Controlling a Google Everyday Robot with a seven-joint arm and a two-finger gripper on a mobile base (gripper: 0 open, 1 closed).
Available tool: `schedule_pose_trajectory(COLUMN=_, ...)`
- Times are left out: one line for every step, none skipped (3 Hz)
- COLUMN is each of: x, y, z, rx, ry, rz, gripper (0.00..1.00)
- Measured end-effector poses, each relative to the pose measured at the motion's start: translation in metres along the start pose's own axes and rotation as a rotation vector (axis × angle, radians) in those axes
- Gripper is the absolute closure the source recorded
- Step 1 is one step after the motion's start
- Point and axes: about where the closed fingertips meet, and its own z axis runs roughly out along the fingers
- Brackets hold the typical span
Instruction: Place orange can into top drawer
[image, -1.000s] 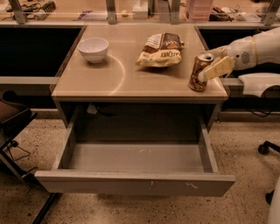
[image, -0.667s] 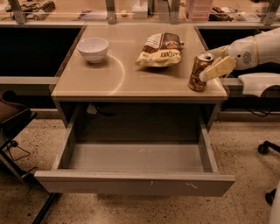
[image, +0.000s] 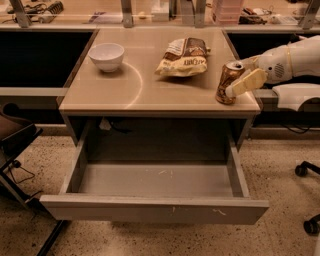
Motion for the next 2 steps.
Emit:
schedule_pose_trajectory(x=0.0000, y=0.0000, z=0.0000, rx=0.000, ry=0.000, rz=0.000, gripper=0.19)
schedule_pose_trajectory(x=0.0000, y=0.0000, z=0.0001, rx=0.000, ry=0.000, rz=0.000, gripper=0.42)
